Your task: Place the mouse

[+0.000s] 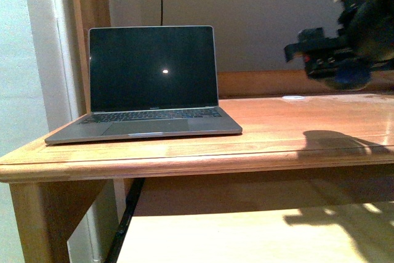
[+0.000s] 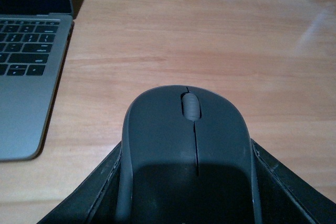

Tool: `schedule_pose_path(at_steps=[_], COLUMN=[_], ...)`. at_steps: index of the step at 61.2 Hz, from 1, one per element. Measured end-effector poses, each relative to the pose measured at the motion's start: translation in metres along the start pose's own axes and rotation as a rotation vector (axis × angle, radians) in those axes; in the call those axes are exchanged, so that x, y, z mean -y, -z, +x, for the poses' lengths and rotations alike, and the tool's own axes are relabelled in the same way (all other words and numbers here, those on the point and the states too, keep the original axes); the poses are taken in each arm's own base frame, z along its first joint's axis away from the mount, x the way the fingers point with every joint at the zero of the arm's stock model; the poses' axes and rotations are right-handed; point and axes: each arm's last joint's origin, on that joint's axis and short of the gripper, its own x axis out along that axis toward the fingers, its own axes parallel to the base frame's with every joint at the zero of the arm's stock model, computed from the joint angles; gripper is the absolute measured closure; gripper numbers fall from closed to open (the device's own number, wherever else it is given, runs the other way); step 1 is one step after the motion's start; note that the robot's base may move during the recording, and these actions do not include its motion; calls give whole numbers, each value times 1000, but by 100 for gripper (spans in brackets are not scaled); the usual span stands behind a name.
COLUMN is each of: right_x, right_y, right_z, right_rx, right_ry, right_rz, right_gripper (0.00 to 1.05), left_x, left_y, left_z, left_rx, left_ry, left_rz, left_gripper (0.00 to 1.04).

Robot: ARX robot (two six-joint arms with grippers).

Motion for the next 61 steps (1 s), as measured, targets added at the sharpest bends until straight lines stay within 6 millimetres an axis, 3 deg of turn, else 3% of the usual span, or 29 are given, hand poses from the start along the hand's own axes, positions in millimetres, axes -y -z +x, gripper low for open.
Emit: schedule_pose_path(at_steps=[4,12,27,29,35,39,48,55,61], right_x=[-16,-35,-55,-58,-65,-64,-35,8,48], right_y=[1,12,23,25,26,26,21,12,16], right_z=[28,65,96,98,99,95,73,38,1], right_rx=[-33,-64,-78,-81,-42,-13,39,126,184], right_ry=[41,103,137,127,107,88,25,-29,-99], right_rz=[-11,-28,-17,-17,-2,27,85,120,127], right_gripper=[47,47,47,44,19,6,7,7,7], left_x=[0,0,0,0,0,0,0,0,0], left_y=[0,0,0,0,0,0,0,0,0], left_z=[0,0,0,0,0,0,0,0,0], left_rx=[0,0,0,0,0,0,0,0,0], left_ry=[0,0,0,0,0,0,0,0,0], left_rz=[0,0,-2,-2,-2,-2,-2,-1,-1], left_gripper=[102,102,101,94,69,54,26,7,8])
